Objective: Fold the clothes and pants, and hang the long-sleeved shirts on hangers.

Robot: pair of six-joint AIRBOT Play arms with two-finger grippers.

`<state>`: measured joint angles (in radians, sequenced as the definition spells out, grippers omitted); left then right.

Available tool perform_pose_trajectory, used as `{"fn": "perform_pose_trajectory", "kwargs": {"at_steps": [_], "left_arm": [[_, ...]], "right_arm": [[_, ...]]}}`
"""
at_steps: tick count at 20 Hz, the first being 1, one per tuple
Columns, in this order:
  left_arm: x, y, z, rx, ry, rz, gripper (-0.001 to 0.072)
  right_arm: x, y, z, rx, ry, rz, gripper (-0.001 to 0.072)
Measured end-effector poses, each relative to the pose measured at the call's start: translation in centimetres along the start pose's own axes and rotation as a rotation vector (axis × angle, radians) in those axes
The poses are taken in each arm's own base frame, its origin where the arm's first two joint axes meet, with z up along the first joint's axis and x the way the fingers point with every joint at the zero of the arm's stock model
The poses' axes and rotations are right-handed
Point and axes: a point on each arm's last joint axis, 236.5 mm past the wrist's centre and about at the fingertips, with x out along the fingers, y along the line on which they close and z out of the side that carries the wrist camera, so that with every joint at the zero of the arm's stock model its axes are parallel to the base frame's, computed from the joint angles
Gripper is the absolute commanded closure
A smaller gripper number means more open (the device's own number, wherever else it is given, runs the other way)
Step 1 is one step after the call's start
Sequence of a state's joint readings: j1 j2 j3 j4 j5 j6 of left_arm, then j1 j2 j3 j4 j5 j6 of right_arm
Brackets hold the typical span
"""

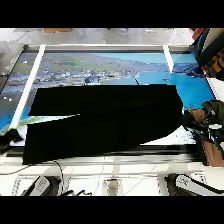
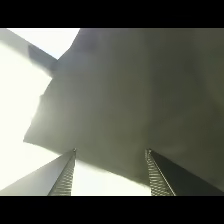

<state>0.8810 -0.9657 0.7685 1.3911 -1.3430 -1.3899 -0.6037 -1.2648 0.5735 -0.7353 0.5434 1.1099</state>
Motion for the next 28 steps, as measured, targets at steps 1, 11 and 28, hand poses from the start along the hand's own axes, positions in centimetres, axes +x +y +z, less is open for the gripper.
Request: {"fn": "perform_pose_trajectory", "kwargs": {"at_steps": [1, 11, 28], "left_arm": [[0.8, 1.3, -1.2, -0.042, 0.011, 0.009, 0.0246], [4.8, 6.0, -1.5, -0.024, -0.083, -0.037, 0.0246], [7.3, 4.1, -6.1, 0.239, 0.146, -0.209, 0.0702]], "right_arm": [[0.0, 0.0, 0.0, 0.0, 0.001, 0.0, 0.0691], [0.0, 0.1, -0.3, -0.001, 0.011, 0.005, 0.069], [-0.2, 0.9, -1.4, -0.008, 0.06, 0.034, 0.0692]]}}
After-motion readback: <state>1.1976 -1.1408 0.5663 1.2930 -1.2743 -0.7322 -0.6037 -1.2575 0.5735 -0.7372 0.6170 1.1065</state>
